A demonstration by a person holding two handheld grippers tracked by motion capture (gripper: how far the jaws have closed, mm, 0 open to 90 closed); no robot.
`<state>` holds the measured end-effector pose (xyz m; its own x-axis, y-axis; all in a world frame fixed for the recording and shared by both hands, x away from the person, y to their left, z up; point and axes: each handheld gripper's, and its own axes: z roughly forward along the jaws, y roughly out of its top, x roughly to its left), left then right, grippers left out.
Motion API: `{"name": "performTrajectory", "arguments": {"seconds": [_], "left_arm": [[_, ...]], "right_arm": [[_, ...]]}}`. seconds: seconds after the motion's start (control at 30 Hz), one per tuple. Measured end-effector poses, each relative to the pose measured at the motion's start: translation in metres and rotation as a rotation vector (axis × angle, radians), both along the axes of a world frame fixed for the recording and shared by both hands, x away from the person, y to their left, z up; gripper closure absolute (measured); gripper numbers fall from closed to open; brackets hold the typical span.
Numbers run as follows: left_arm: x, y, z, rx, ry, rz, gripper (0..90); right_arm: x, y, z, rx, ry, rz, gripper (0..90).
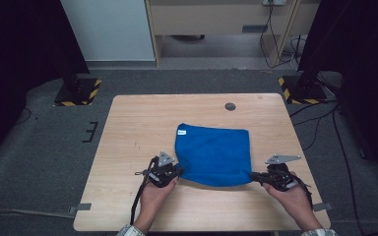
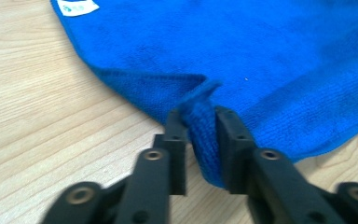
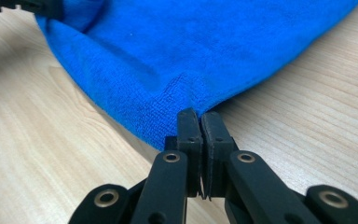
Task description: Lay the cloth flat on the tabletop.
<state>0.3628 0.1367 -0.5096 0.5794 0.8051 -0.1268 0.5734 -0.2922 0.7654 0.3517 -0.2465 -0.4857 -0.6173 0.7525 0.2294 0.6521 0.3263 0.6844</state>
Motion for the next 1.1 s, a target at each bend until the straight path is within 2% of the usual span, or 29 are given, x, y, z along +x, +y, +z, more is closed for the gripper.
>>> {"name": "performTrajectory", "arguments": {"seconds": [0.17, 0.3, 0.4, 0.43, 0.53, 0.6, 0.7, 0.8, 0.93, 1.1], "left_arm": [[-0.001, 0.007, 0.002, -0.025, -0.012, 0.023, 59.8], [0.000, 0.011, 0.005, -0.040, -0.012, 0.009, 58.2], [0.002, 0.011, 0.005, -0.025, 0.016, -0.017, 62.0], [0.002, 0.012, 0.004, -0.010, 0.022, -0.026, 66.1], [0.000, 0.013, 0.004, -0.008, 0.035, -0.044, 80.1], [-0.002, 0.015, 0.005, 0.004, 0.028, -0.048, 83.4], [-0.005, 0.021, 0.007, -0.001, 0.008, -0.009, 85.3], [-0.005, 0.028, 0.006, 0.001, 0.007, 0.015, 86.4], [-0.005, 0.035, 0.003, 0.004, 0.019, 0.032, 86.8], [-0.005, 0.040, -0.003, -0.007, 0.041, 0.030, 84.7]], "right_arm": [[0.010, 0.004, -0.006, -0.011, 0.018, -0.015, 87.9], [0.013, 0.004, -0.009, -0.020, 0.022, -0.019, 87.8], [0.013, 0.003, -0.009, -0.015, 0.030, -0.023, 87.9], [0.013, 0.003, -0.009, -0.013, 0.031, -0.025, 87.8], [0.013, 0.003, -0.007, -0.007, 0.022, -0.022, 87.8], [0.012, 0.004, -0.006, -0.009, 0.021, -0.018, 87.8], [0.015, 0.006, -0.004, -0.011, 0.023, -0.018, 88.2], [0.022, 0.011, -0.003, -0.011, 0.022, -0.032, 88.7], [0.039, 0.020, -0.006, -0.024, 0.036, -0.054, 89.0], [0.065, 0.033, -0.014, -0.034, 0.077, -0.074, 88.7]]}}
